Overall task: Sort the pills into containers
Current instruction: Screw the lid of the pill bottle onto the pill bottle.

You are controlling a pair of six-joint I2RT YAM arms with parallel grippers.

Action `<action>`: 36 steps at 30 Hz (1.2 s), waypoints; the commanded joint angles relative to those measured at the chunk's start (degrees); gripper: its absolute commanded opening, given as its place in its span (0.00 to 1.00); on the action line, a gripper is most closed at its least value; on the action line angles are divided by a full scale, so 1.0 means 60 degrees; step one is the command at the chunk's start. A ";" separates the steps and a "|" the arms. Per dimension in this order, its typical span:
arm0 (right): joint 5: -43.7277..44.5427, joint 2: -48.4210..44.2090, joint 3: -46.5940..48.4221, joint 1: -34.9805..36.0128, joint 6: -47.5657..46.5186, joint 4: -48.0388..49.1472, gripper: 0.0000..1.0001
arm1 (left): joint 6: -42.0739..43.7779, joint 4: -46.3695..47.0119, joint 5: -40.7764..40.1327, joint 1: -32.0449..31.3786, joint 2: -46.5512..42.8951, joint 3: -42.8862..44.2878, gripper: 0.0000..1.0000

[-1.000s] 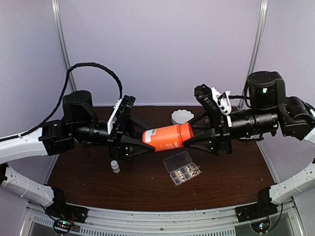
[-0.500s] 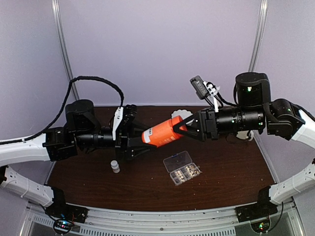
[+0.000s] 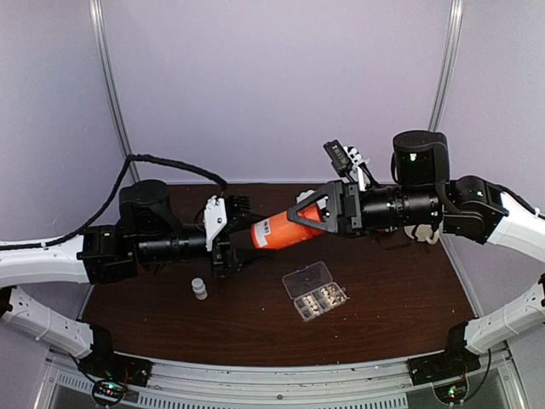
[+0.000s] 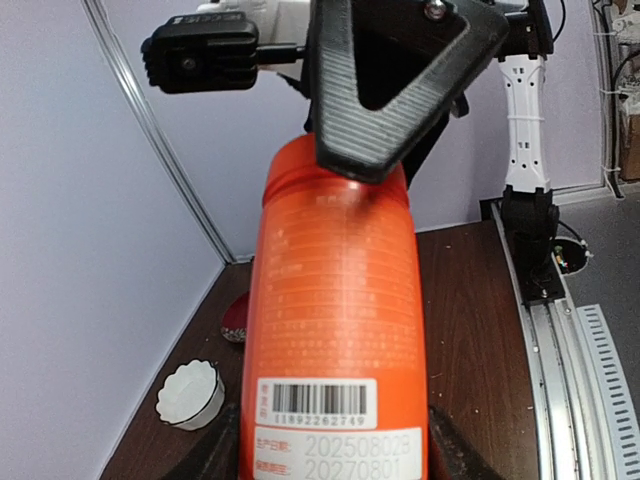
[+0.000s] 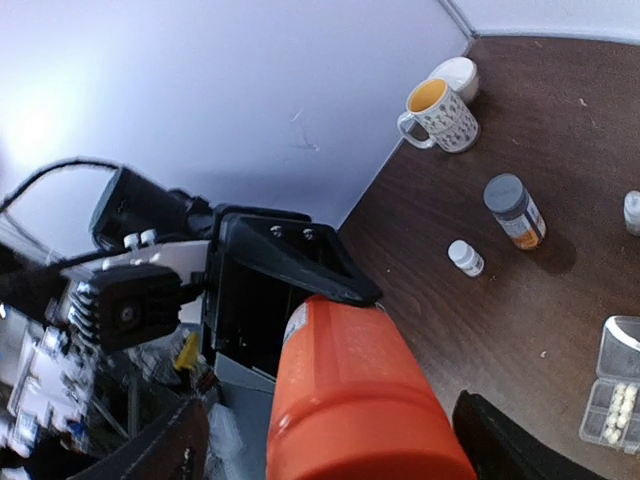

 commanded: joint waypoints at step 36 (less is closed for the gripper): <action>-0.2382 -0.2386 -0.1992 -0.0544 -1.7736 0.0567 0.96 | -0.5010 -0.0025 0.4626 0.0788 0.0181 0.0311 0.00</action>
